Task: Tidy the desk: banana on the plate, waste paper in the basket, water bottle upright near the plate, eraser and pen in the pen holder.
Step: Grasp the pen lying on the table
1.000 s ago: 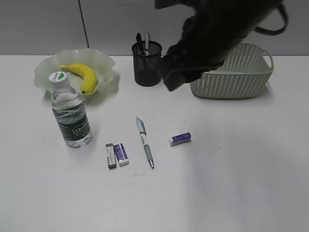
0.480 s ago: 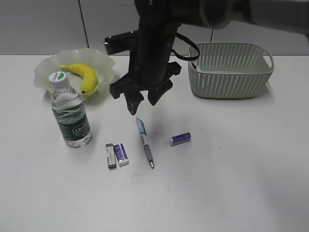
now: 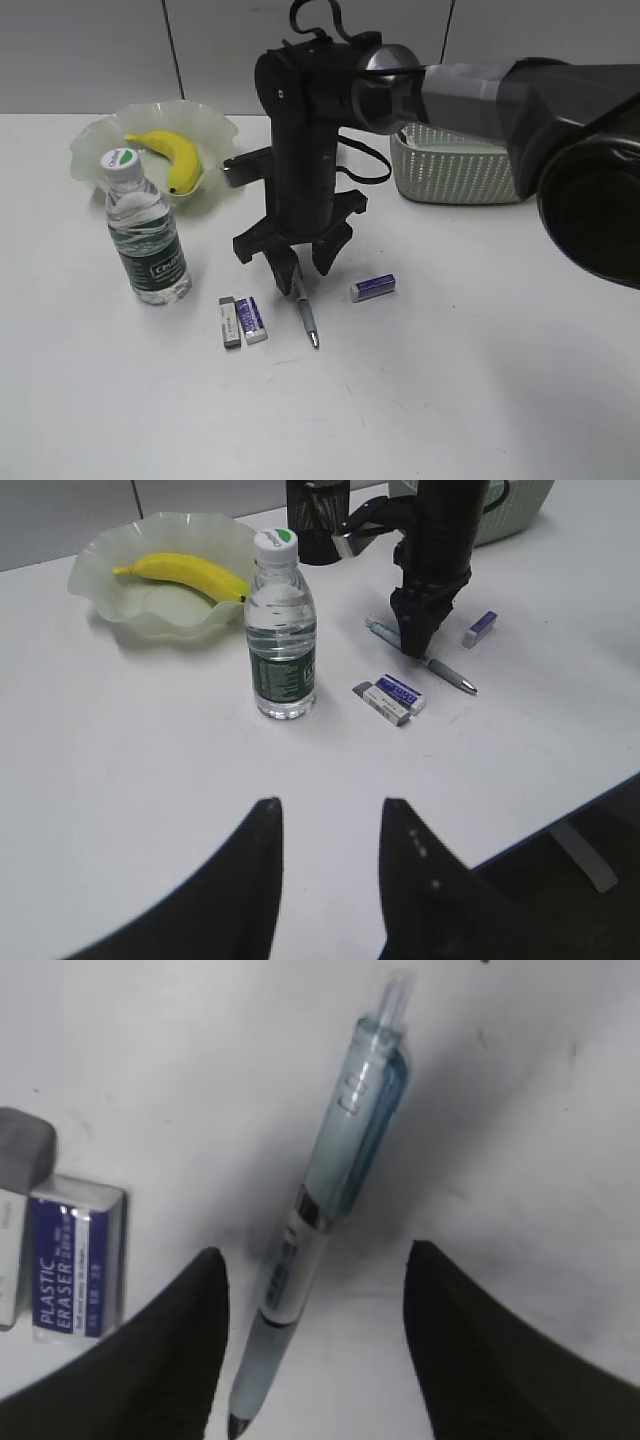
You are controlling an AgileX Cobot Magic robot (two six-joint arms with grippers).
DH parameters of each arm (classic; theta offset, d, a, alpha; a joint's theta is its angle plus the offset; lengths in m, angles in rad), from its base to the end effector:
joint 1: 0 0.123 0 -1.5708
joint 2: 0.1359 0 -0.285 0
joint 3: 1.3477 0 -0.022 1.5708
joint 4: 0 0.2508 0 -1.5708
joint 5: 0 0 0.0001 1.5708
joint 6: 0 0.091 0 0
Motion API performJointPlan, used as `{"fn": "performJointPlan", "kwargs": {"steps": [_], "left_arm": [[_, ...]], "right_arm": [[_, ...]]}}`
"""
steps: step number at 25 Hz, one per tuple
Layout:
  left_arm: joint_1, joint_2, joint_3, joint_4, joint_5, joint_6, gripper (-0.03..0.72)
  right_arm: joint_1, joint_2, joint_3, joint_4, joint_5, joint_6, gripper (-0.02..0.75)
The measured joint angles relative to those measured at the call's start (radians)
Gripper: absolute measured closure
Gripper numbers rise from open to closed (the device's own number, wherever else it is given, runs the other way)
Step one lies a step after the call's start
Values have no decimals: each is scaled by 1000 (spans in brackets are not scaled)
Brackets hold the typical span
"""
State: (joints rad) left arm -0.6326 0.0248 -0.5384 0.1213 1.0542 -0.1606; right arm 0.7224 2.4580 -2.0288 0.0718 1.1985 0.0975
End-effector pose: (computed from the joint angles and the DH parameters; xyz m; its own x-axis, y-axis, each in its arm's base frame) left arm 0.0013 0.0109 0.2891 -0.4005 0.1699 -0.9004 0.4738 0.8795 -0.0448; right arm 0.3634 0.3283 0.1173 -0.8257 -0.5637 -0.0227 -0.5637 0.8230 0.0701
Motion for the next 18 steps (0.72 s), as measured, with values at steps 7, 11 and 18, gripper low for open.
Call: {"fn": "performJointPlan", "kwargs": {"steps": [7, 11, 18], "left_arm": [[0, 0, 0, 0, 0, 0, 440], [0, 0, 0, 0, 0, 0, 440], [0, 0, 0, 0, 0, 0, 440]], "right_arm": [[0, 40, -6, -1, -4, 2, 440], [0, 42, -10, 3, -3, 4, 624], [0, 36, -148, -16, 16, 3, 624]]}}
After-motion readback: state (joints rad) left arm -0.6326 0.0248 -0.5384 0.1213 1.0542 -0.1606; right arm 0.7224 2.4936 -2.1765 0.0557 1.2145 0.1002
